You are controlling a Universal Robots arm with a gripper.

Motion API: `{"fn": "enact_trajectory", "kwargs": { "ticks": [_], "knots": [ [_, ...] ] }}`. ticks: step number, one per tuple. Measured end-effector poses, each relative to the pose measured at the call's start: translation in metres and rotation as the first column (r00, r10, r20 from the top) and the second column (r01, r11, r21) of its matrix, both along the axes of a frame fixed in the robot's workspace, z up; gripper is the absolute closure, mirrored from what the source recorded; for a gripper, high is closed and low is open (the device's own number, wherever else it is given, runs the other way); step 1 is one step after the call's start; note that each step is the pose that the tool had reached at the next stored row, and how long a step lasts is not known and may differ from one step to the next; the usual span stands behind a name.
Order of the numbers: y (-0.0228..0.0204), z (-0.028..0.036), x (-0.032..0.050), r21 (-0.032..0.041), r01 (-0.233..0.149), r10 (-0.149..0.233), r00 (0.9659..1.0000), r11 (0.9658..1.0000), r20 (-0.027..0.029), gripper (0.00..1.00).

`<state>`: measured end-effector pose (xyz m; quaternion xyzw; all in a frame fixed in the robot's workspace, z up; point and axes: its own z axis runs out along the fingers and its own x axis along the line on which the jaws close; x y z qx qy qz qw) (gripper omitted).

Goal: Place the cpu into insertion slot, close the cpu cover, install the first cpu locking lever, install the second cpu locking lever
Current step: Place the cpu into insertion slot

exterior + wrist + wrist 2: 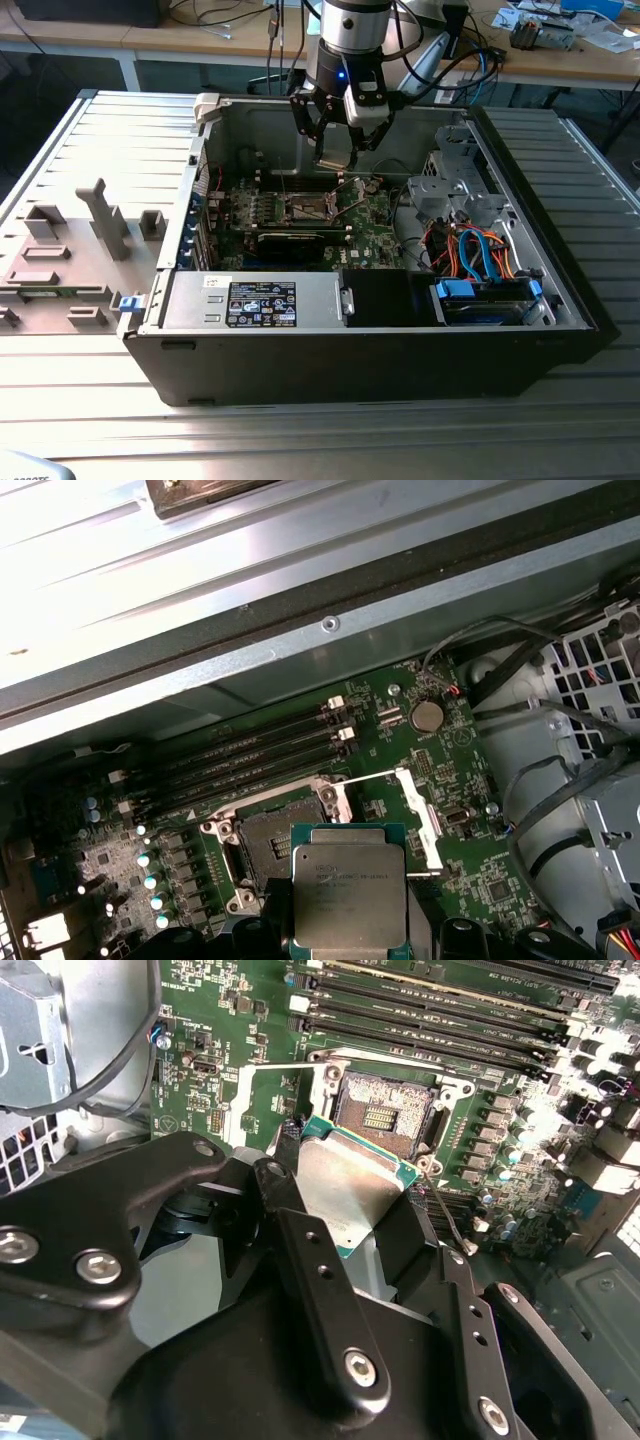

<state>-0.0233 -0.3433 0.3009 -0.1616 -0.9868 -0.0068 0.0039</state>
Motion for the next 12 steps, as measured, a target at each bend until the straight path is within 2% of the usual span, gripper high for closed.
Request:
{"fn": "enact_trajectory", "kwargs": {
  "ticks": [12],
  "knots": [
    [0.0,0.0,0.0,-0.0025,0.006,-0.006,1.0,1.0,-0.0001,0.46]
  ]
}}
